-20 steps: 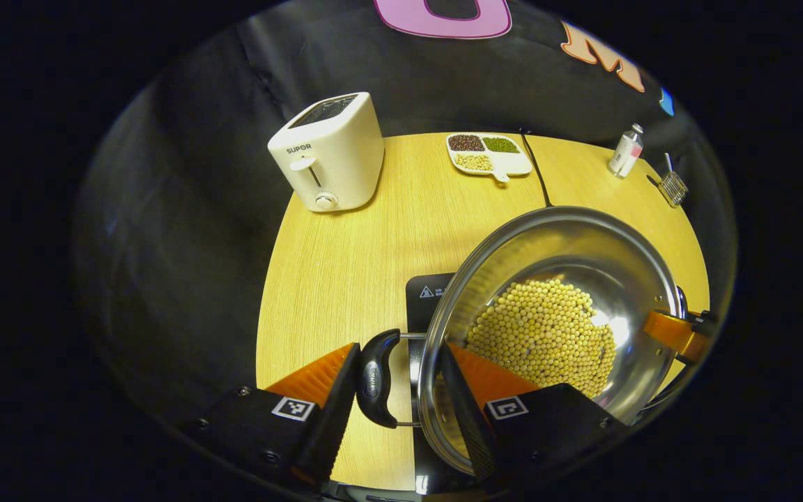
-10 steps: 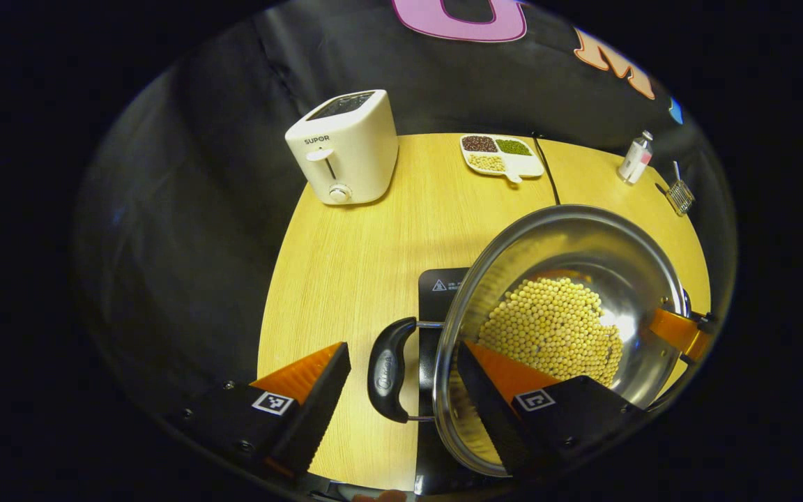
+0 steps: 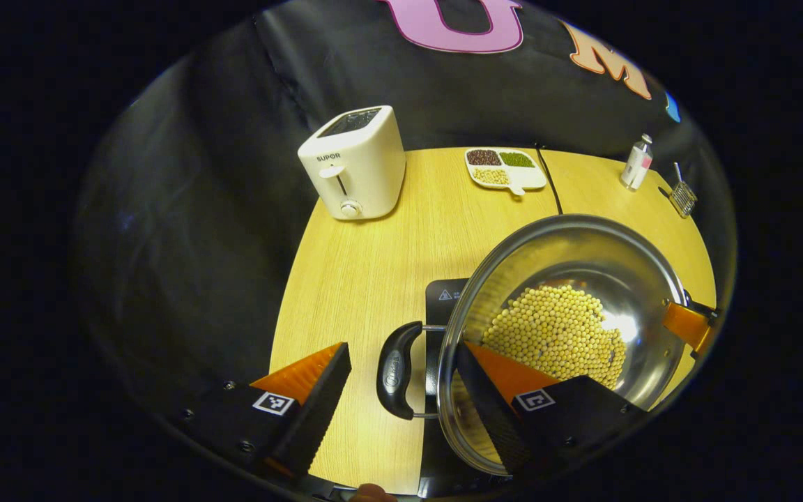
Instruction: First push the handle of the pot to place it horizontally, then grasp the pot with both hands and set it on the induction cooktop.
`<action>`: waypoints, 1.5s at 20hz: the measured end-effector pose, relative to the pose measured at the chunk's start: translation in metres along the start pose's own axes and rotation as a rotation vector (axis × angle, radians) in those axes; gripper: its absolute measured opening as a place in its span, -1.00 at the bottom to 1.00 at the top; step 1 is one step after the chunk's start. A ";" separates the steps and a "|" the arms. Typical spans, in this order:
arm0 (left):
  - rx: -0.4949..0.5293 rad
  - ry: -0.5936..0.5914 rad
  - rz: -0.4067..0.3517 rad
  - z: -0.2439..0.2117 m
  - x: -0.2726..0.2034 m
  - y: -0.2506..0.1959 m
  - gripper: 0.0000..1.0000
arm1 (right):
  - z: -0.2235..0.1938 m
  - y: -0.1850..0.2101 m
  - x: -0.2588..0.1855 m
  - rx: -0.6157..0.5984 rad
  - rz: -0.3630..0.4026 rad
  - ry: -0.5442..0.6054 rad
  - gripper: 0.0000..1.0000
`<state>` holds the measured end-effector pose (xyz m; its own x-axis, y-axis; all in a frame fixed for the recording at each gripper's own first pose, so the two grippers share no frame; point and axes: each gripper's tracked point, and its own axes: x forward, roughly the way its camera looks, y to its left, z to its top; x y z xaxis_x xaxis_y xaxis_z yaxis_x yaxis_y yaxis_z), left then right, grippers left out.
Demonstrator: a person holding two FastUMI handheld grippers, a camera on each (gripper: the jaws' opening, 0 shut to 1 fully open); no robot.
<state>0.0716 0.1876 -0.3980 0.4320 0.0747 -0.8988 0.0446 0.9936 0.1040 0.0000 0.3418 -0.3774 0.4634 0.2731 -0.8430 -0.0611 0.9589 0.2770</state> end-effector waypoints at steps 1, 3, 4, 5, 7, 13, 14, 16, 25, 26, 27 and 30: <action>0.003 -0.013 0.007 0.002 -0.003 0.001 0.99 | 0.003 -0.002 -0.001 0.004 -0.001 -0.013 0.87; 0.008 -0.028 0.022 0.005 -0.009 0.003 0.98 | 0.010 -0.006 -0.007 0.007 0.004 -0.043 0.99; 0.007 -0.041 0.030 0.007 -0.012 0.003 0.99 | 0.015 -0.007 -0.009 0.007 0.009 -0.060 0.99; 0.003 -0.056 0.035 0.010 -0.015 0.003 0.99 | 0.019 -0.007 -0.013 0.007 0.014 -0.084 0.99; -0.001 -0.085 0.048 0.016 -0.023 0.000 0.98 | 0.028 -0.014 -0.020 0.008 0.016 -0.121 0.86; -0.013 -0.190 0.056 0.037 -0.054 -0.031 0.97 | 0.055 -0.047 -0.044 -0.002 0.015 -0.213 0.99; -0.014 -0.215 0.054 0.043 -0.061 -0.039 0.98 | 0.060 -0.054 -0.049 -0.008 0.011 -0.233 0.99; -0.029 -0.267 0.042 0.056 -0.078 -0.058 0.97 | 0.077 -0.069 -0.063 -0.025 0.006 -0.284 0.99; -0.131 -0.562 0.028 0.143 -0.174 -0.125 0.97 | 0.191 -0.132 -0.161 -0.097 -0.015 -0.606 0.84; -0.144 -0.589 0.024 0.150 -0.188 -0.135 0.97 | 0.203 -0.137 -0.172 -0.098 -0.011 -0.639 0.84; -0.155 -0.619 0.018 0.159 -0.199 -0.143 0.96 | 0.214 -0.143 -0.184 -0.099 -0.007 -0.671 0.98; -0.165 -0.695 0.017 0.174 -0.235 -0.162 0.96 | 0.238 -0.158 -0.216 -0.113 0.008 -0.752 0.84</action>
<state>0.1197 -0.0055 -0.1294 0.9081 0.0731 -0.4123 -0.0801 0.9968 0.0002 0.1195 0.1127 -0.1297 0.9378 0.1929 -0.2888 -0.1384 0.9702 0.1987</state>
